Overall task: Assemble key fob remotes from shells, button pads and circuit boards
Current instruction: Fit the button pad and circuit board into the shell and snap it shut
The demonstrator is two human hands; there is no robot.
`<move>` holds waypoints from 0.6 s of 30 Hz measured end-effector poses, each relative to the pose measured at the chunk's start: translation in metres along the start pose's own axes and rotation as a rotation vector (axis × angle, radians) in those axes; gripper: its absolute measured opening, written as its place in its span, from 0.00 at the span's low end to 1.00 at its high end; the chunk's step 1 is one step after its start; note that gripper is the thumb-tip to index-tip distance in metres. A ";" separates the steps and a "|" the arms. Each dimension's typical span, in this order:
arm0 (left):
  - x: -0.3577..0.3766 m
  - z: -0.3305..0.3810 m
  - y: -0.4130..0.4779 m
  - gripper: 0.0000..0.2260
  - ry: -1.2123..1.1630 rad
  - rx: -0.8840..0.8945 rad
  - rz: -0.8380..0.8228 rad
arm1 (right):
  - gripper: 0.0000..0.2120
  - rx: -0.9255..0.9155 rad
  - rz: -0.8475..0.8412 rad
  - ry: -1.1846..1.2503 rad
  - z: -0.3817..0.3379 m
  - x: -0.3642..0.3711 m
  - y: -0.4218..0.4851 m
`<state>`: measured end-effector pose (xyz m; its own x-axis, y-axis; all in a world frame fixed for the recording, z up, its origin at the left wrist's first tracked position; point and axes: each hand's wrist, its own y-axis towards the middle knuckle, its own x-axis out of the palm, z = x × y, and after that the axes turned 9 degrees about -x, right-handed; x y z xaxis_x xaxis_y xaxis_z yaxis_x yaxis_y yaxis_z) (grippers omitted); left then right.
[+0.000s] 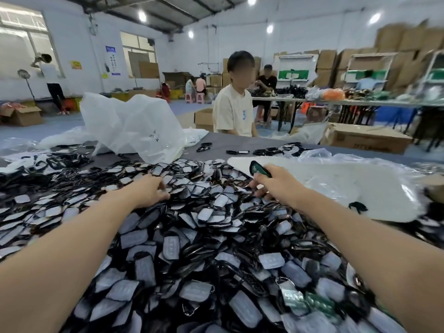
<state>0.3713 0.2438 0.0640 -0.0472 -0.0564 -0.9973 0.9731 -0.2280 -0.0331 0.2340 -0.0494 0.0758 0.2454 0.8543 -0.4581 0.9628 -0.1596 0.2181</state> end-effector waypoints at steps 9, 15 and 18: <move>0.008 0.012 -0.006 0.14 0.419 0.099 0.347 | 0.07 0.118 0.221 0.151 0.021 -0.053 -0.082; -0.004 0.098 -0.043 0.05 0.040 0.386 0.775 | 0.15 0.162 0.508 0.589 0.026 -0.078 -0.160; 0.007 0.156 -0.073 0.07 -0.001 0.485 0.759 | 0.17 0.171 0.575 0.646 0.038 -0.097 -0.215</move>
<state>0.2647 0.1080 0.0694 0.5689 -0.3597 -0.7395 0.5407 -0.5139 0.6660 0.0077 -0.1170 0.0404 0.6355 0.7231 0.2708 0.7260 -0.6789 0.1091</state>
